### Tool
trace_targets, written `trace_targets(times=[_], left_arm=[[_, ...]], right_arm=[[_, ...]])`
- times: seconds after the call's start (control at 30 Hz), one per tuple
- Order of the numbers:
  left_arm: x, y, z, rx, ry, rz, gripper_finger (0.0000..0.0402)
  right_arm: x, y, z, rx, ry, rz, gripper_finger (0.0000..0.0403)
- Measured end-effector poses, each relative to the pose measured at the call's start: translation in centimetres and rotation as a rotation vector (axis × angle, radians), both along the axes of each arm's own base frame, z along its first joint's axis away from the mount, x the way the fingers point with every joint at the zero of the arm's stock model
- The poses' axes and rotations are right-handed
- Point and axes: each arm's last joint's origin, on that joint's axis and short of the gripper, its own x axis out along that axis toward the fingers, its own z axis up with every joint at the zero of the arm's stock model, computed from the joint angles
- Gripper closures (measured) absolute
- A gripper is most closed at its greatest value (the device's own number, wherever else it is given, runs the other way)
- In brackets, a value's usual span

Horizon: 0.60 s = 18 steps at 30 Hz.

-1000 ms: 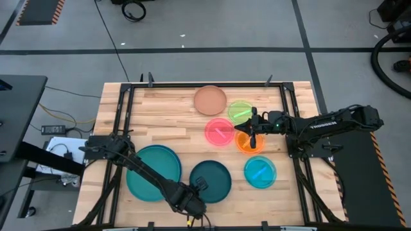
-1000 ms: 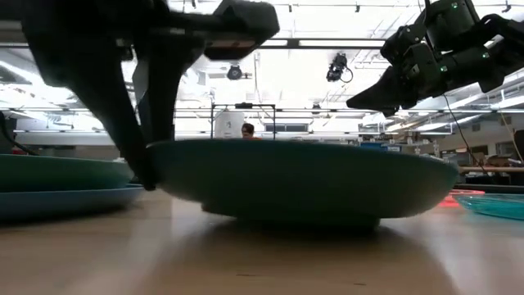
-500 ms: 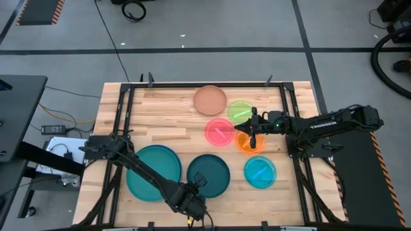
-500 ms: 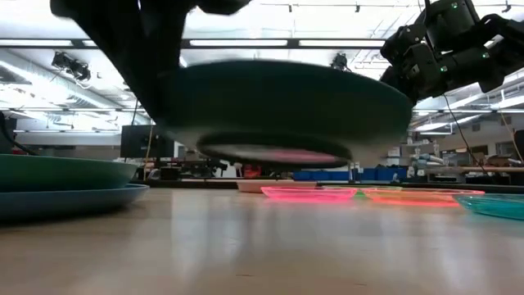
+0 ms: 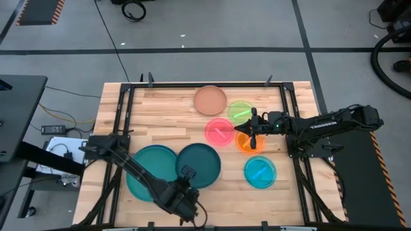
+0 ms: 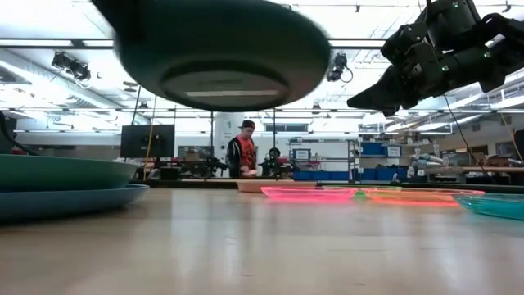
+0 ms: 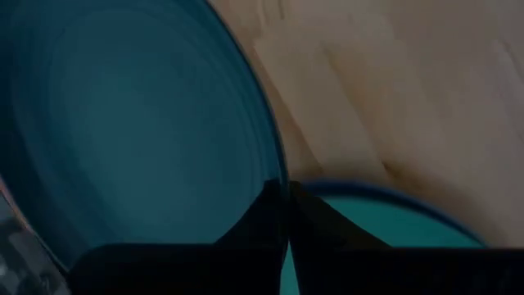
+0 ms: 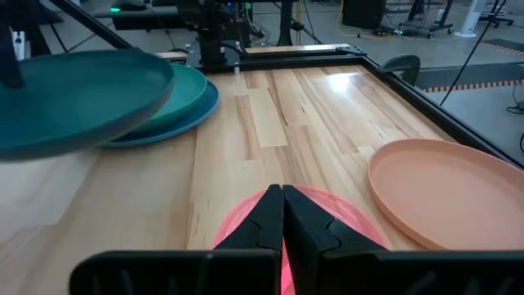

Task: Stack plastic plates
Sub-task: Stack the dark green plate on top of the green plate

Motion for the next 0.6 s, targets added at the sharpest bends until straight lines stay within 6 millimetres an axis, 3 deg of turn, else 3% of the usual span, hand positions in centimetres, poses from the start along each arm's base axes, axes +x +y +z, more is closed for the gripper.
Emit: trace_targets(times=[0.6], left_arm=[[-3.7, -1.7, 0.4, 0.049, 0.035, 0.16, 0.039]], right_arm=[[0.0, 0.0, 0.2, -0.004, -0.019, 0.0, 0.0391]])
